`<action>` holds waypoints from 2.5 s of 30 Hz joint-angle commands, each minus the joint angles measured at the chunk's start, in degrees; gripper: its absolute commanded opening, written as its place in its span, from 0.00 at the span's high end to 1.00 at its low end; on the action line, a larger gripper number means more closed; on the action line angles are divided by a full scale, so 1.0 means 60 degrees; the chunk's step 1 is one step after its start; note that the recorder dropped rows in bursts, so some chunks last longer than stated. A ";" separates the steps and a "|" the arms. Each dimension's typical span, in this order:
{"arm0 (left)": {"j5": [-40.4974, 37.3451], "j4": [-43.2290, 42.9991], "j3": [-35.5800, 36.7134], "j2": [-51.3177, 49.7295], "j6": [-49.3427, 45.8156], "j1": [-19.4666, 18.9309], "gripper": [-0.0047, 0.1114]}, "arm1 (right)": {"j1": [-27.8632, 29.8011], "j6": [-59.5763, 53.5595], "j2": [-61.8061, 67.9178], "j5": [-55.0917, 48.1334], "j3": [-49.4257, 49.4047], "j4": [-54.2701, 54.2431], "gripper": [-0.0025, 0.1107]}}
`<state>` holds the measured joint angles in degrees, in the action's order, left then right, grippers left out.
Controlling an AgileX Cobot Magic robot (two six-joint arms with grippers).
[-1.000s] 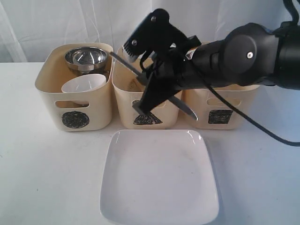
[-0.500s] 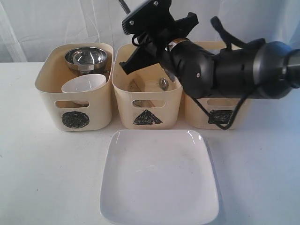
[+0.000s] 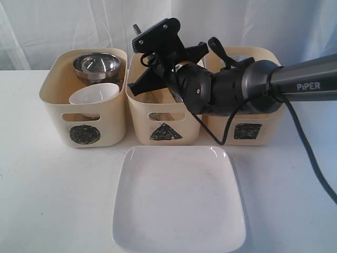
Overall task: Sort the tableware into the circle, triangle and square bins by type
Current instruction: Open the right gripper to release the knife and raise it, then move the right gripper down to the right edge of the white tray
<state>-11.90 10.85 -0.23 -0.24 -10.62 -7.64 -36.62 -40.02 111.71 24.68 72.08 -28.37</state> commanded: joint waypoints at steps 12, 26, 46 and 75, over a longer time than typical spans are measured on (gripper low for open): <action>-0.0020 0.0100 0.0039 0.0041 0.0058 0.0051 0.96 | 0.0015 -0.0527 -0.0810 -0.0245 0.0094 -0.2690 0.40; -0.0020 0.0100 0.0039 0.0041 0.0058 0.0051 0.96 | 0.0052 -0.3447 -0.4694 -0.3007 -0.1067 -0.4554 0.40; -0.0020 0.0100 0.0039 0.0041 0.0058 0.0051 0.96 | 0.1177 -0.3282 -0.9372 -0.4114 -0.5959 -0.7048 0.40; -0.0020 0.0100 0.0039 0.0041 0.0058 0.0051 0.96 | 0.4362 -0.0793 -0.9354 -0.7088 -0.8588 -0.7052 0.54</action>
<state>-11.90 10.85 -0.23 -0.24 -10.62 -7.64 -12.64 -45.08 55.86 -11.95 20.79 -71.48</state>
